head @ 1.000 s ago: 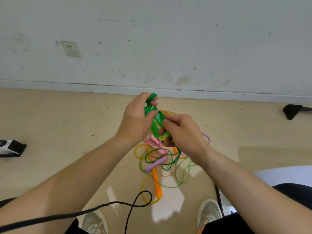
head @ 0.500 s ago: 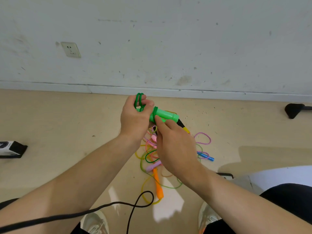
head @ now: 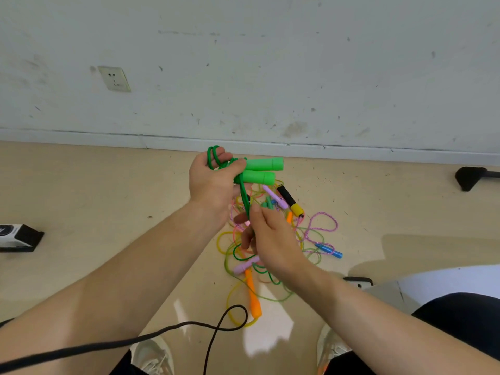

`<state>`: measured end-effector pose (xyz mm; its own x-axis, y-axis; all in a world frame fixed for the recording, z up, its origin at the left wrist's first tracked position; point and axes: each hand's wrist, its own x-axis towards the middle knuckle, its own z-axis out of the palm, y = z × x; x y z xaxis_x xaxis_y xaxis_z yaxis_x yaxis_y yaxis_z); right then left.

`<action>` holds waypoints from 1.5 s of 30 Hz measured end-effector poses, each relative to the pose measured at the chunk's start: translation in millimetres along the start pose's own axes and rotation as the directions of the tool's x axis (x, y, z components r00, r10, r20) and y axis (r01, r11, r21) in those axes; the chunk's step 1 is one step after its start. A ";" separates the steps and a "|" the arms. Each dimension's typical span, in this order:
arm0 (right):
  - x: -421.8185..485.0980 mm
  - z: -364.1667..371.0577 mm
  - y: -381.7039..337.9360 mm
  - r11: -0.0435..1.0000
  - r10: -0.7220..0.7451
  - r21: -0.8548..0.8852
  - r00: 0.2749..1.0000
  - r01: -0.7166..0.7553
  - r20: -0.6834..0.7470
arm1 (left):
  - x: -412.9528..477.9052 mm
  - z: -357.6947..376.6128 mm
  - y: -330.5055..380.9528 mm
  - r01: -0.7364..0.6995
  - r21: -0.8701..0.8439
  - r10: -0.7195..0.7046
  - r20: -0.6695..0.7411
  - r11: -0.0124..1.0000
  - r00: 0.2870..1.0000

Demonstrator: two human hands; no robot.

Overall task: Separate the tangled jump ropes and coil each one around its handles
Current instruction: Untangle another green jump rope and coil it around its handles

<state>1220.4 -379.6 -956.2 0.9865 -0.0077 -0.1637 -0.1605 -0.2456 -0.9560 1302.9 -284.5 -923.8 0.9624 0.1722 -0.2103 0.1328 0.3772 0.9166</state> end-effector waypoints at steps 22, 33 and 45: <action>46.2 -81.6 -19.0 0.986 0.155 0.033 0.971 -0.163 0.182 | -6.7 -31.4 12.3 -0.303 0.548 -0.158 0.640 0.780 0.752; 42.8 -91.3 -28.7 0.683 0.178 -0.726 0.944 0.086 0.279 | -9.9 -28.3 16.7 -0.233 0.507 -0.196 0.655 0.830 0.729; 50.7 -91.6 -17.5 0.455 -0.049 -0.890 0.997 -0.030 -0.059 | -1.1 -27.5 10.4 -0.294 0.575 -0.209 0.651 0.763 0.730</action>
<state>1276.2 -464.5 -925.4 0.9934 -0.0522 -0.1016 -0.0731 -0.9742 -0.2133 1296.7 -255.8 -923.3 0.8288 -0.5457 -0.1240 -0.0452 -0.2861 0.9571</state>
